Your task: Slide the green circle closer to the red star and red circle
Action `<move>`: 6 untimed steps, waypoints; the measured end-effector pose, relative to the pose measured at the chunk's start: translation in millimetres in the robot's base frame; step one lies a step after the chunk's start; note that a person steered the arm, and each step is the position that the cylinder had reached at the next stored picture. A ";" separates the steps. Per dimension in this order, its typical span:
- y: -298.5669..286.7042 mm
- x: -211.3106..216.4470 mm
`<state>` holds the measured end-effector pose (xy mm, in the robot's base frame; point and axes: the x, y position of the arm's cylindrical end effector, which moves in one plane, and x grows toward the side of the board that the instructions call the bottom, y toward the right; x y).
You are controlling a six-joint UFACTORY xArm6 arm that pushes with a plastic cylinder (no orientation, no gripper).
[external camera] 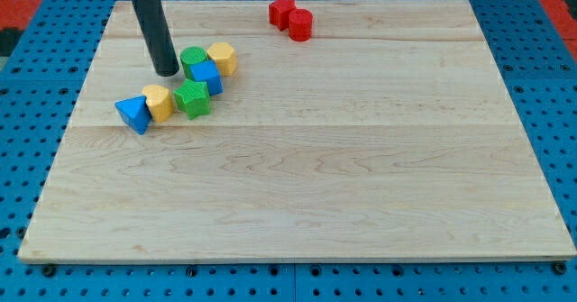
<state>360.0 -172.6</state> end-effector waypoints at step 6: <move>126.0 -104.1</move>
